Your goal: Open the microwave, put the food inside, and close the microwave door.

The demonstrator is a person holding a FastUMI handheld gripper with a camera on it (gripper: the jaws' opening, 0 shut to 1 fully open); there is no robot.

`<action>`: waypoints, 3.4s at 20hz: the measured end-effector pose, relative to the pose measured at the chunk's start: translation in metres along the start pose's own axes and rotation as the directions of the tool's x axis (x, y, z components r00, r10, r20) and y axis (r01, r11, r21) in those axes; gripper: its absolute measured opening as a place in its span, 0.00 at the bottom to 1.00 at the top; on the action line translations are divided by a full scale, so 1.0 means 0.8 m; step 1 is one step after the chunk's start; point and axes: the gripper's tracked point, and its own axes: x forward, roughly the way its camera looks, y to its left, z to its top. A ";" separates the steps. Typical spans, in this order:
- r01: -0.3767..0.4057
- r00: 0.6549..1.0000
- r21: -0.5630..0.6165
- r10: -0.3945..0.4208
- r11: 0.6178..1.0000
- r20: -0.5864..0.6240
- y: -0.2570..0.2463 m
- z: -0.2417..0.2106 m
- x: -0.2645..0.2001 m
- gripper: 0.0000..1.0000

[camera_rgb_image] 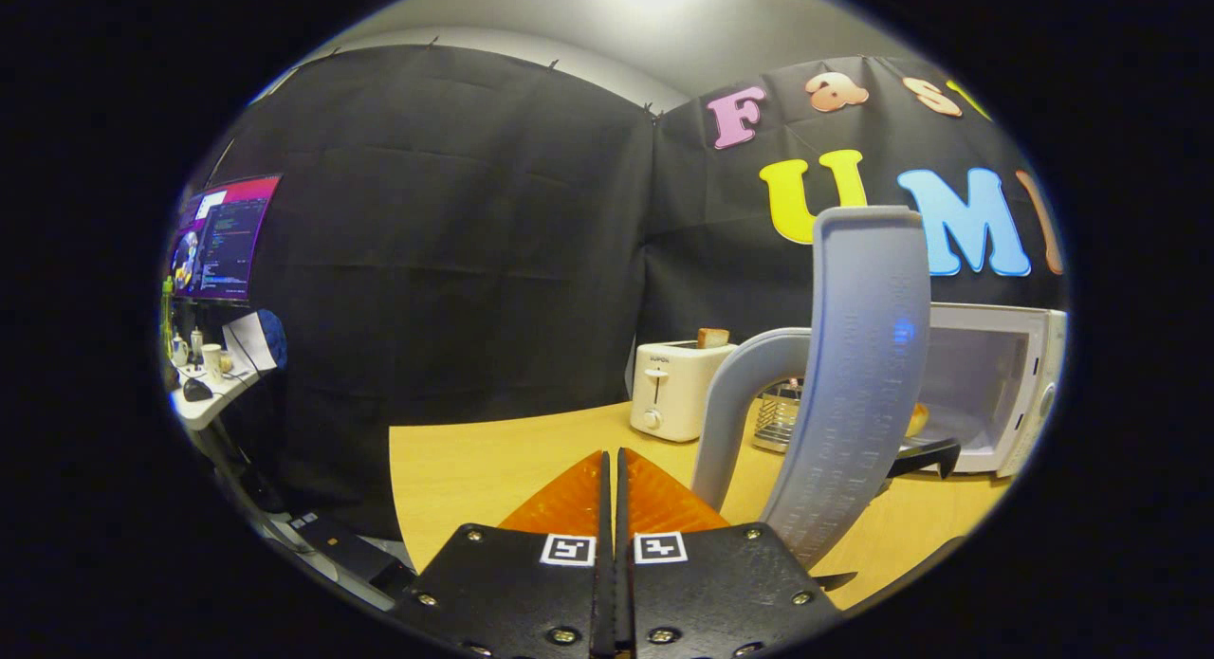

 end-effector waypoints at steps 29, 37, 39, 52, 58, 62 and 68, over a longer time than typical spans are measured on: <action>0.543 0.838 0.033 -0.539 0.839 -0.085 -0.402 0.004 -0.114 0.01; 0.659 0.750 0.034 -0.652 0.752 -0.116 -0.494 0.001 -0.106 0.01; 0.669 0.740 0.023 -0.663 0.743 -0.112 -0.502 0.004 -0.098 0.01; 0.745 0.659 0.002 -0.736 0.667 -0.157 -0.524 -0.002 -0.074 0.01; 0.704 0.705 0.075 -0.682 0.706 -0.196 -0.486 0.019 -0.086 0.01; 0.649 0.759 0.092 -0.634 0.755 -0.146 -0.437 0.078 -0.095 0.01; 0.562 0.827 0.082 -0.555 0.823 -0.092 -0.363 0.173 -0.107 0.01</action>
